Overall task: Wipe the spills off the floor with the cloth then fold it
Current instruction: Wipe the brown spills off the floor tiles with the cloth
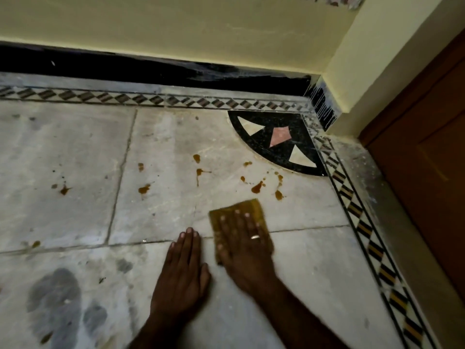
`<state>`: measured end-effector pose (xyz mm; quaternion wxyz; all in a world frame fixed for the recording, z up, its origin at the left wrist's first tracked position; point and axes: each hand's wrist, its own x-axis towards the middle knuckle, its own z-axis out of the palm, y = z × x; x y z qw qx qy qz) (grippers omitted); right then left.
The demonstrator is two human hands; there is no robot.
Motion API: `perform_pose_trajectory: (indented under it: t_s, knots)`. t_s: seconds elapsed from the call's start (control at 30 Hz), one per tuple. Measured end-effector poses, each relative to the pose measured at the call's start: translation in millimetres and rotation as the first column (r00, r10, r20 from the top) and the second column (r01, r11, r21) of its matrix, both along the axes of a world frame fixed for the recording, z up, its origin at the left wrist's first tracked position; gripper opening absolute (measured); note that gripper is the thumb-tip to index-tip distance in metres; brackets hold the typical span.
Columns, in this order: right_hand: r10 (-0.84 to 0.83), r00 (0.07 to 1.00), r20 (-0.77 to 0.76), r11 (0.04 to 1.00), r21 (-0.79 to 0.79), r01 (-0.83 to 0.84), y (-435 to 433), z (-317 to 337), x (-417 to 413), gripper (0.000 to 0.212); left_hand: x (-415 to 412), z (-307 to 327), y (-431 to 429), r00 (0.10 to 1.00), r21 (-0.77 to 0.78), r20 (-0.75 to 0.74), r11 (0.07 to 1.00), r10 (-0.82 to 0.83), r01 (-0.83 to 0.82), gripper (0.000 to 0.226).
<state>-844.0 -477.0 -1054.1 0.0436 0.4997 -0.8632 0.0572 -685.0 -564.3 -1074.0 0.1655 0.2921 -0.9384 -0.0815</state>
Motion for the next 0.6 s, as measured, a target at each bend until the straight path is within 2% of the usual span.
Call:
perform_pose_trajectory:
  t_s: [0.1, 0.13, 0.2, 0.27, 0.3, 0.37, 0.43, 0.47, 0.53, 0.6]
  knots:
    - [0.158, 0.986, -0.044, 0.987, -0.017, -0.159, 52, 3, 12, 0.056, 3, -3, 1, 1.0, -0.002, -0.021, 1.0, -0.014, 0.014, 0.061]
    - [0.136, 0.989, -0.063, 0.99, -0.022, -0.138, 74, 4, 4, 0.055, 3, -3, 2, 1.0, 0.009, -0.012, 1.0, -0.001, 0.001, 0.062]
    - [-0.059, 0.997, -0.044, 0.998, -0.026, 0.058, 90, 9, -29, 0.055, 0, -2, 1, 1.0, 0.043, 0.006, 0.999, 0.013, -0.013, 0.065]
    - [-0.298, 0.954, -0.013, 0.954, -0.008, 0.298, 63, 7, -56, 0.061, -4, 1, -3, 0.999, 0.057, 0.013, 0.998, 0.029, -0.03, 0.067]
    - [-0.343, 0.939, -0.02, 0.939, 0.026, 0.343, 44, 6, -58, 0.062, -4, 1, -4, 1.0, 0.056, 0.013, 0.998, 0.028, -0.029, 0.067]
    - [-0.248, 0.967, -0.059, 0.968, 0.015, 0.249, 31, 2, -42, 0.062, -6, 3, -2, 1.0, 0.057, 0.002, 0.998, 0.011, -0.011, 0.067]
    - [-0.066, 0.993, -0.098, 0.998, 0.018, 0.068, 56, -5, -26, 0.062, -5, 2, 0, 1.0, 0.101, 0.008, 0.995, 0.01, -0.01, 0.068]
    - [-0.036, 0.997, -0.074, 0.998, 0.056, 0.04, 75, -5, -27, 0.061, -5, 2, 0, 1.0, 0.137, 0.005, 0.991, 0.009, -0.01, 0.07]
    - [-0.097, 0.993, -0.062, 0.992, 0.077, 0.102, 95, -7, -51, 0.058, -9, 2, -2, 1.0, 0.179, 0.0, 0.983, 0.029, -0.028, 0.072]
    - [-0.298, 0.954, 0.018, 0.953, 0.061, 0.297, 77, -4, -84, 0.062, -17, 2, -5, 0.999, 0.182, 0.018, 0.982, 0.046, -0.049, 0.073]
